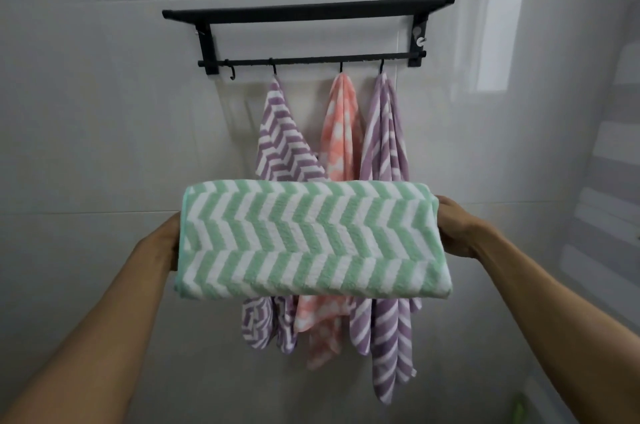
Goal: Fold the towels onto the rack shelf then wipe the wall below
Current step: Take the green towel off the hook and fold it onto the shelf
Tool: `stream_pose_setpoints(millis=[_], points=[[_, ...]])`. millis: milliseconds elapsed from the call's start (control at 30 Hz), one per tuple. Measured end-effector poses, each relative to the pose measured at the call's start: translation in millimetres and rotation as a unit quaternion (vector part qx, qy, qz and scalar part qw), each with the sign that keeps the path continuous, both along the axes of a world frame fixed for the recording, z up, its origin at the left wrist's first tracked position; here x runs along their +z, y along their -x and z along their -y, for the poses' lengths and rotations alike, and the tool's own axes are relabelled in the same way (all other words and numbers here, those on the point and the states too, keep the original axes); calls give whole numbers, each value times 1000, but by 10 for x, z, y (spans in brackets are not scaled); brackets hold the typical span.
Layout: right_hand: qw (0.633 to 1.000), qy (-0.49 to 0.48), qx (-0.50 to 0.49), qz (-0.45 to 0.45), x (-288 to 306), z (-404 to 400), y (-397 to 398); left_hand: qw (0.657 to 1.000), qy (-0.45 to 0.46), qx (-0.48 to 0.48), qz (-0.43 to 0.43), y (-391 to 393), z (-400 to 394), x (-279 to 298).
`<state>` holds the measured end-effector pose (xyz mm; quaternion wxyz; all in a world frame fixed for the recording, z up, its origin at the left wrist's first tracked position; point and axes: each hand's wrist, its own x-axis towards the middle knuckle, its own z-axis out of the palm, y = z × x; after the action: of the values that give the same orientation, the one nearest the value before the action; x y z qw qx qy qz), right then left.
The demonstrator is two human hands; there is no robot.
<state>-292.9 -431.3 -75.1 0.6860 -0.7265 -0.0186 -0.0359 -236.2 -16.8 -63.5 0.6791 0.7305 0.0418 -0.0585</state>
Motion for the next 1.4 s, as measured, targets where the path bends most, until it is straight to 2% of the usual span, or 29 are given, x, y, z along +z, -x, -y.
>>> stream_pose_setpoints(millis=[100,133,200,300,367,467,600,700,900,967,1000,1067,1233,1333,1400], points=[[999,-3,-14,-47,-221,-32,-4,999,-45,-11,-25,24,-30,-136],[998,0,-20,-63,-296,-38,-7,999,-28,-14,-33,19,-64,-201],[996,-6,-31,-89,-457,-67,-4,998,26,-24,-48,30,-113,-340],[990,-21,-61,-122,-666,-121,30,984,161,-41,-63,76,-204,-582],[985,-11,-92,-148,-808,-120,15,976,187,-94,-65,119,-249,-749],[973,12,-130,-192,-974,-50,-35,981,81,-156,-80,138,-203,-940],[957,-83,-133,-245,-1137,45,-118,996,40,-58,-63,73,-107,-955],[935,-163,-120,-291,-1179,-9,-119,999,-19,-20,-34,20,-2,-871],[921,-284,-64,-259,-1080,-212,39,997,-68,19,16,-85,92,-754],[935,-247,2,-254,-1015,-268,80,998,-61,23,21,-106,65,-729],[945,-199,29,-258,-985,-300,93,998,-57,26,24,-116,49,-711],[952,-133,47,-271,-912,-349,67,997,-61,30,35,-128,3,-672],[972,-2,-64,-226,-647,-457,-64,979,-125,105,120,-187,-162,-561],[975,34,-77,-205,-457,-614,-139,962,-170,149,153,-232,-283,-475],[980,50,-84,-174,-327,-719,-188,959,-164,171,153,-239,-363,-342]])
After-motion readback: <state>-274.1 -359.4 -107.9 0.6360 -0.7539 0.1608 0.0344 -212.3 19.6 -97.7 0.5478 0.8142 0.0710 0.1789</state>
